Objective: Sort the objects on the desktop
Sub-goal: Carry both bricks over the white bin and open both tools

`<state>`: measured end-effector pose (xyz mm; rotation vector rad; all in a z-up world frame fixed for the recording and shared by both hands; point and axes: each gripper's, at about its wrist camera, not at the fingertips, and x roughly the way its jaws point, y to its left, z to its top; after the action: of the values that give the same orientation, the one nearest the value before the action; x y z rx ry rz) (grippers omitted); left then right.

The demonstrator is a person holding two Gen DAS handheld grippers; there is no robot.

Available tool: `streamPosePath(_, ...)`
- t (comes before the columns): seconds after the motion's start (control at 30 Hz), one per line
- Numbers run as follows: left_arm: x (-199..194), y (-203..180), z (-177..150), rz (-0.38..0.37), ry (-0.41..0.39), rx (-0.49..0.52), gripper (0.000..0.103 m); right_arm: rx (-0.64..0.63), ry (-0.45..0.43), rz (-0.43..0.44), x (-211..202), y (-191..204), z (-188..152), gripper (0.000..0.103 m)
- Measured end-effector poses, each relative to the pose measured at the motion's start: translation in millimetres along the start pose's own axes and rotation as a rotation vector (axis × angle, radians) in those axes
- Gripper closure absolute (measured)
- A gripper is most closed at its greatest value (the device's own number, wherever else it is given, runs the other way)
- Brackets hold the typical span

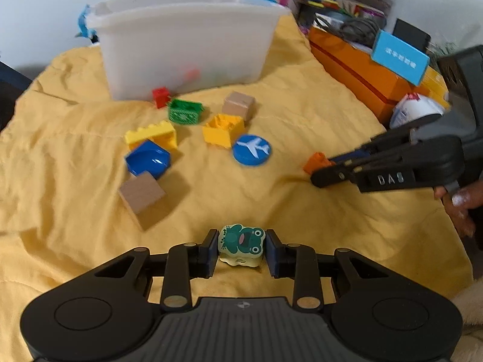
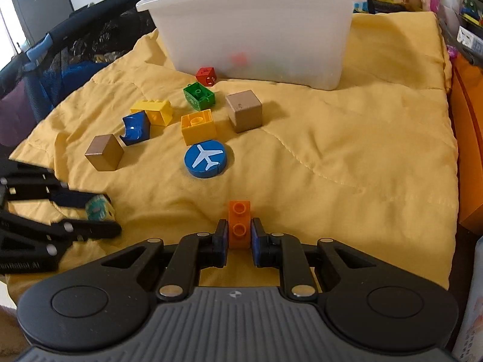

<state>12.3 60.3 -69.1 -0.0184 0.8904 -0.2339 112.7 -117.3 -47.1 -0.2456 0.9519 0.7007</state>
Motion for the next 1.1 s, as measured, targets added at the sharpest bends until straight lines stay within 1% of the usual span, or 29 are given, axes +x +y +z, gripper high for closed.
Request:
streamPosePath(0.07, -7, 2, 5, -0.004, -0.023, -0.006, 0.068, -0.010, 0.006, -0.007, -3, 2, 2, 0.086)
streamPosePath(0.13, -16, 5, 14, -0.012, -0.042, -0.012, 0.068, 0.011, -0.003, 0.006, -10, 0, 7, 0.086)
streamPosePath(0.2, -29, 8, 27, -0.028, -0.079, -0.035, 0.068, 0.015, -0.040, -0.004, -21, -3, 17, 0.086)
streamPosePath(0.27, -45, 12, 46, -0.034, -0.135, -0.032, 0.068, 0.021, -0.090, -0.014, -34, -7, 29, 0.086)
streamPosePath(0.37, -70, 17, 83, -0.021, -0.237, 0.001, 0.068, 0.018, -0.187, -0.036, -59, -13, 56, 0.086)
streamPosePath(0.43, -83, 21, 107, -0.001, -0.299, 0.020, 0.068, 0.024, -0.260, -0.034, -74, -17, 78, 0.086)
streamPosePath(0.5, -93, 30, 135, 0.011, -0.359, 0.030, 0.068, 0.015, -0.352, -0.038, -91, -18, 105, 0.086)
streamPosePath(0.53, -97, 35, 149, 0.020, -0.396, 0.032, 0.068, 0.002, -0.402, -0.055, -99, -18, 119, 0.086)
streamPosePath(0.67, -102, 55, 204, 0.081, -0.495, 0.051, 0.068, 0.011, -0.555, -0.075, -119, -18, 174, 0.086)
streamPosePath(0.7, -99, 59, 218, 0.095, -0.506, 0.047, 0.068, 0.002, -0.587, -0.092, -119, -17, 187, 0.086)
streamPosePath(0.73, -95, 66, 232, 0.098, -0.519, 0.028, 0.068, -0.012, -0.597, -0.125, -116, -14, 199, 0.086)
streamPosePath(0.8, -83, 76, 252, 0.099, -0.516, -0.005, 0.068, -0.016, -0.600, -0.166, -102, -11, 217, 0.086)
streamPosePath(0.87, -67, 85, 266, 0.104, -0.496, -0.051, 0.068, -0.001, -0.558, -0.158, -81, -11, 229, 0.086)
streamPosePath(0.9, -57, 88, 270, 0.114, -0.475, -0.058, 0.068, -0.007, -0.536, -0.168, -70, -10, 230, 0.086)
streamPosePath(1.0, -25, 97, 272, 0.148, -0.406, -0.063, 0.068, -0.053, -0.434, -0.233, -31, -8, 230, 0.086)
streamPosePath(1.03, -10, 101, 270, 0.153, -0.361, -0.068, 0.068, -0.061, -0.397, -0.237, -19, -9, 227, 0.086)
streamPosePath(1.07, -1, 106, 266, 0.146, -0.323, -0.078, 0.068, -0.064, -0.357, -0.235, -7, -11, 225, 0.086)
streamPosePath(1.1, 9, 108, 263, 0.137, -0.286, -0.067, 0.068, -0.068, -0.333, -0.232, -1, -13, 219, 0.085)
